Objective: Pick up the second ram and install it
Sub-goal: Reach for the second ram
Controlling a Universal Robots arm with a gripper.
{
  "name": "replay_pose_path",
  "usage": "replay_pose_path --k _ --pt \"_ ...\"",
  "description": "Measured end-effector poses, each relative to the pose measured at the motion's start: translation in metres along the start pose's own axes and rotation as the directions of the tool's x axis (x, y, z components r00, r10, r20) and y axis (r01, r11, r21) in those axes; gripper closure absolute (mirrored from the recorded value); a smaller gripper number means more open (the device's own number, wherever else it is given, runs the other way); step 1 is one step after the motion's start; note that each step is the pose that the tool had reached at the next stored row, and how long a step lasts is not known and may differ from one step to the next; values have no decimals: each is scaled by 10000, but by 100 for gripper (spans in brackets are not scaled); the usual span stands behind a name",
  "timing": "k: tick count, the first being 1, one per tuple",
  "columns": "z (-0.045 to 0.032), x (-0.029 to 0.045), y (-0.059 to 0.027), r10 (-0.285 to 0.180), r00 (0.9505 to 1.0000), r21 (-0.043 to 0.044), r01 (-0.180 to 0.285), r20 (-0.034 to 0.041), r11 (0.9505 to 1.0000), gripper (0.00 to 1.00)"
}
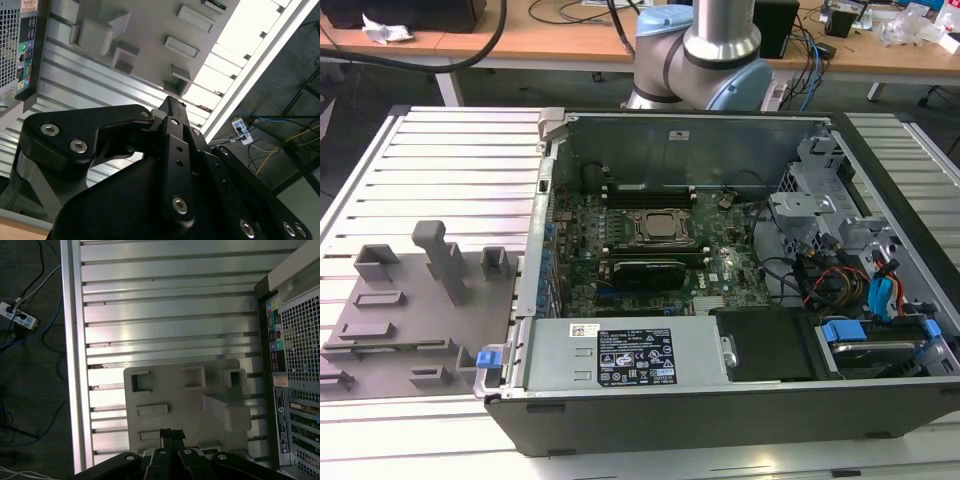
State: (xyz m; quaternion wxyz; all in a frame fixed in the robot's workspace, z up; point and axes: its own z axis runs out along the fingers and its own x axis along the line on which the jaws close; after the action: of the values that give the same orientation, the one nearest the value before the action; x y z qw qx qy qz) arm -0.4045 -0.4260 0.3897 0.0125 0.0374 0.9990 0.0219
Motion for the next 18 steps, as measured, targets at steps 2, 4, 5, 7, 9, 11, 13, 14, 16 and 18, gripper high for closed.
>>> replay_pose_path --k 2,4,5,7,9,11,13,14,16,18 --pt "-1 -3 -46 1 10000 0 -1 -1 10000 89" --pt "-2 -6 -90 1 10000 -1 -1 0 10000 89" --pt "-3 -8 -115 1 10000 0 -1 0 10000 89" --pt "-4 -13 -172 0 10000 0 0 0 10000 89" --pt "-6 -16 -212 0 10000 0 0 -1 10000 89" --pt "-7 -19 -263 0 10000 0 0 0 10000 89" --pt "-8 -23 -305 0 10000 0 0 0 10000 89" --pt "-10 -27 -358 0 10000 0 0 0 10000 89" --pt "-12 -32 -428 0 10000 -1 0 1 10000 89" --pt "-14 -38 -505 0 10000 0 0 0 10000 89"
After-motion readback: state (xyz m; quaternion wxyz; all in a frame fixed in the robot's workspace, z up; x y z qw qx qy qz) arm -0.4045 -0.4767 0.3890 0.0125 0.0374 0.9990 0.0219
